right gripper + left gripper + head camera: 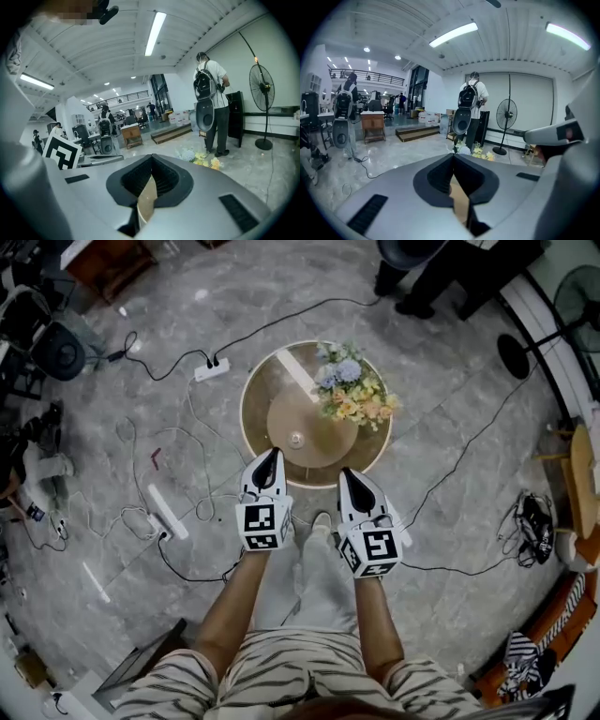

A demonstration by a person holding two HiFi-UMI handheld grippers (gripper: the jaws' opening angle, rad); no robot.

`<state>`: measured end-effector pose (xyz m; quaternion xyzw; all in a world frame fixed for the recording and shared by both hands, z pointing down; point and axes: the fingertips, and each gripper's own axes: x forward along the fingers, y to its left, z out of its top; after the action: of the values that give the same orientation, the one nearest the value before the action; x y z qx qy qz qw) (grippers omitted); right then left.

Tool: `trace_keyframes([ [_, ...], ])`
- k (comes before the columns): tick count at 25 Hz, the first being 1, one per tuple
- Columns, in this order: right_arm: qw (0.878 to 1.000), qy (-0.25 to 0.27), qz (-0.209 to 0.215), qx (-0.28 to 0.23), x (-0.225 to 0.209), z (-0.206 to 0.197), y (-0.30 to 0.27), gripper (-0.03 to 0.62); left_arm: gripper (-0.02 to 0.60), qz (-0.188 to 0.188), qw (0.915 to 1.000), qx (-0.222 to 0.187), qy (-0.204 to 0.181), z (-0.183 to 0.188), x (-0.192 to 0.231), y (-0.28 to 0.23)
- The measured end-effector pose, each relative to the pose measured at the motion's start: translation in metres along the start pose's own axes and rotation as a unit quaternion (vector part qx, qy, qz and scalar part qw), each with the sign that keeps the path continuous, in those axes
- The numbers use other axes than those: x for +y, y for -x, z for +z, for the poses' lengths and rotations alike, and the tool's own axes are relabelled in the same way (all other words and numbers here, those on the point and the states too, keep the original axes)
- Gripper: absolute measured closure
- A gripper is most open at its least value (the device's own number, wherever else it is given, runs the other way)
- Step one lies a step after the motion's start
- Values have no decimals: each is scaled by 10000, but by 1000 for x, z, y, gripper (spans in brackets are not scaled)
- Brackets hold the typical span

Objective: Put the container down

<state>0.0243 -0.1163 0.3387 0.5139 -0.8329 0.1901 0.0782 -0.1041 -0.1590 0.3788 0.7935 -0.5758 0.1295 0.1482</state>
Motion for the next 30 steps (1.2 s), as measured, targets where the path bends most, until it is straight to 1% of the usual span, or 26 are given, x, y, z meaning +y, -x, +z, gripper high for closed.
trace_keyframes([
  [3, 9999, 17, -12, -124, 9, 24, 10, 597, 583, -111, 9998, -108, -99, 24, -11, 21],
  [6, 9998, 80, 20, -206, 19, 45, 24, 597, 583, -144, 9996, -210, -155, 49, -23, 42],
  [11, 9984, 465, 150, -278, 35, 71, 44, 597, 583, -174, 9986, -471, -146, 94, -34, 67],
  [16, 9975, 546, 133, -439, 46, 97, 66, 599, 583, -312, 9967, -669, -325, 131, -44, 97],
  [19, 9969, 562, 138, -542, 49, 110, 76, 599, 583, -407, 9950, -786, -459, 142, -51, 112],
  [23, 9961, 552, 106, -677, 48, 127, 83, 599, 581, -554, 9941, -795, -483, 153, -59, 121],
  [30, 9936, 646, 110, -916, 51, 153, 92, 599, 581, -622, 9913, -977, -624, 169, -62, 137],
])
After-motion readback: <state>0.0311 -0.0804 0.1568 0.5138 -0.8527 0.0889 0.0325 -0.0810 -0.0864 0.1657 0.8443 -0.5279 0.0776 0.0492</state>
